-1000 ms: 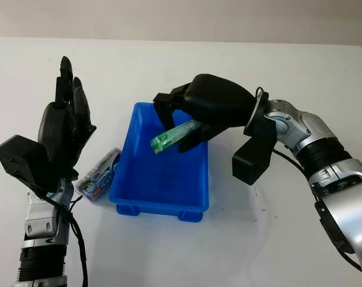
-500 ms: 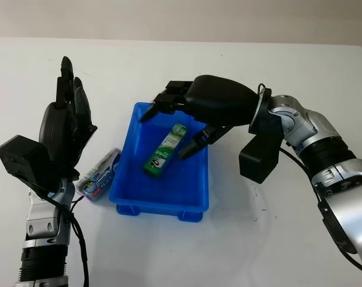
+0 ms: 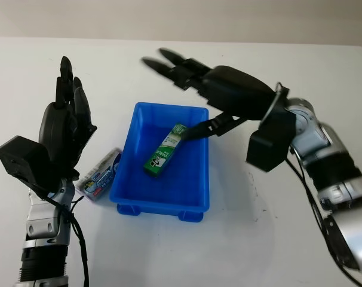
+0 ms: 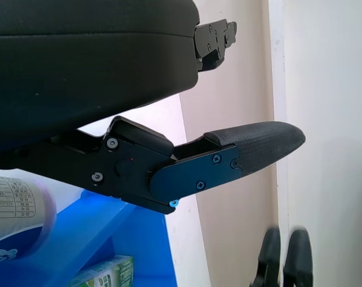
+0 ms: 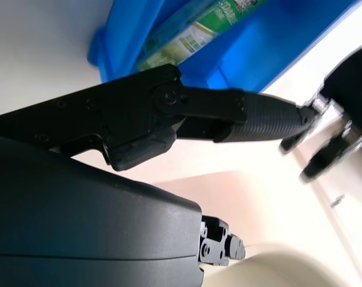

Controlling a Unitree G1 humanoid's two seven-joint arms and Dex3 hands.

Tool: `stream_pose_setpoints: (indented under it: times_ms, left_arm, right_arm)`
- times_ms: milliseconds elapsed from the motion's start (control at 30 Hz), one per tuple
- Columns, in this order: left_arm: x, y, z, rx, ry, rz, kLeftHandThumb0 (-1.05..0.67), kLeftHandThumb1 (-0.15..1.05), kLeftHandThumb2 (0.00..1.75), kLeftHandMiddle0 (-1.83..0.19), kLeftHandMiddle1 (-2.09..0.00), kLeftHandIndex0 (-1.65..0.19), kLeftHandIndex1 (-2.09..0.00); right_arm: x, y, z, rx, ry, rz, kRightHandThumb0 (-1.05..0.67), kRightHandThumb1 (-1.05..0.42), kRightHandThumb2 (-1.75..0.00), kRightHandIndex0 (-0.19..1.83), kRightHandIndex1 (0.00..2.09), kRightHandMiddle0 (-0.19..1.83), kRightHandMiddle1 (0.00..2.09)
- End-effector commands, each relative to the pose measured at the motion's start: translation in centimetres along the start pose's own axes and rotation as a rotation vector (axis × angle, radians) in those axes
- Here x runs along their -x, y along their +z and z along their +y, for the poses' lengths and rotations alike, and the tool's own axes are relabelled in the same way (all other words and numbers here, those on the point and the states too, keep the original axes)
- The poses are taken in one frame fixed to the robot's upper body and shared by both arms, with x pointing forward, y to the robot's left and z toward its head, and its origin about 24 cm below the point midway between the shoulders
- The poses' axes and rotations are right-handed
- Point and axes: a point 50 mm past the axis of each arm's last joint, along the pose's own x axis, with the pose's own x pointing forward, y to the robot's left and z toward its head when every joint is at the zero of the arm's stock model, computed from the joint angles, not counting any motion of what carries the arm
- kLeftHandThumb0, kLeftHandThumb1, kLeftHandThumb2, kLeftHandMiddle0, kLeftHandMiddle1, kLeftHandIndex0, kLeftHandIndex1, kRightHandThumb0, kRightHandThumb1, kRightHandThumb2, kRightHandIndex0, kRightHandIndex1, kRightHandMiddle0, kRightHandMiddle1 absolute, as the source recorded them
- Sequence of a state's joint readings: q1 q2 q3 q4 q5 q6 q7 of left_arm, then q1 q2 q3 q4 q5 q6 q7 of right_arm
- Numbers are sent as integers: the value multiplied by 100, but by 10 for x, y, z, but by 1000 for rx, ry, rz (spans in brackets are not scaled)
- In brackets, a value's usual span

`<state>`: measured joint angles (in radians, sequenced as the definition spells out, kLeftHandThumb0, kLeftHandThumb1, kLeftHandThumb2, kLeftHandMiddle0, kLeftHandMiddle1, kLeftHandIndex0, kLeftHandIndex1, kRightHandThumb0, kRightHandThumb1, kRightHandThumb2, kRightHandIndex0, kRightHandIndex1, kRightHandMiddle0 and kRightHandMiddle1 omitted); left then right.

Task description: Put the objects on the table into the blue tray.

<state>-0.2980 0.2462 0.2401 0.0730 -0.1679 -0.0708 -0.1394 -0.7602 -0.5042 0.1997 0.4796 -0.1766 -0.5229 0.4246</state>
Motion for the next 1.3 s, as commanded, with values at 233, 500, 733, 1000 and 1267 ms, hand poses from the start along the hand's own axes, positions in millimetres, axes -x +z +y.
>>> stream_pose_setpoints:
  times_ms: [233, 500, 733, 1000, 1267]
  left_arm:
    - [-2, -1, 1, -5, -11, -9, -85, 105, 75, 19, 0, 19, 0]
    - [-4, -1, 1, -1, -19, -15, -85, 105, 74, 19, 0, 19, 0]
    - [-5, -1, 1, 4, -26, -21, -86, 105, 74, 19, 0, 19, 0]
    - [-3, 0, 3, -8, -21, -17, -86, 105, 74, 19, 0, 19, 0]
    - [-2, 0, 5, -19, -18, -18, -85, 105, 73, 19, 0, 19, 0]
  right_arm:
    - [30, -14, 19, -360, -164, 210, -89, -105, -79, -19, 0, -19, 0]
    - [41, -15, 35, -663, -369, 285, -84, -105, -77, -19, 0, -19, 0]
    - [46, -15, 42, -785, -476, 284, -81, -105, -83, -19, 0, -19, 0]
    - [54, -18, 52, -834, -527, 320, -80, -105, -85, -19, 0, -19, 0]
    - [55, -18, 54, -850, -531, 322, -79, -105, -83, -19, 0, -19, 0]
